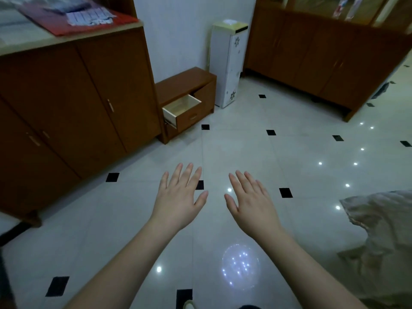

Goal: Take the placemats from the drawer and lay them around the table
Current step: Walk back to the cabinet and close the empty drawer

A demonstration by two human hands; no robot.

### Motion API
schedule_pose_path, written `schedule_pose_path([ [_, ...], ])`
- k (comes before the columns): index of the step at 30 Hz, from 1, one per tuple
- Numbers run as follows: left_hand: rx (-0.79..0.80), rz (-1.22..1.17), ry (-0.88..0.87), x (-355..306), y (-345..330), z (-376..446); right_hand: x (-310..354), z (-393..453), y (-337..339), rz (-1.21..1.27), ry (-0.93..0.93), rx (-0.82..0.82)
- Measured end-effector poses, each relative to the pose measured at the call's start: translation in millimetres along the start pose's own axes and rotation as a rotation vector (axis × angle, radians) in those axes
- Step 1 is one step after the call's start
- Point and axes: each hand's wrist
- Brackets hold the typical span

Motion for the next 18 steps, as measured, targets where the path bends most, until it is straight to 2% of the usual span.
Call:
schedule_pose_path([
  [7,-0.005,-0.01,0.016,-9.3,-9.9,78.5,-38.8,71.4,-9.5,-0.055,-0.019,-0.013],
  [12,0.013,-0.015,0.006,-36.3,-17.1,158.9,-91.8,133.2,-25.4,-0.041,-0.058,-0.037],
  [18,0.026,0.036,0.035,-73.4,-12.3,258.0,-160.9,214.9,-32.8,-0.001,-0.011,-0.001],
])
Point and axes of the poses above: each hand's wrist, its own z-axis towards the middle knuckle, its own y-axis out of the back of the hand, x = y × z, and after that the axes turned 11 degrees about y, right-handed
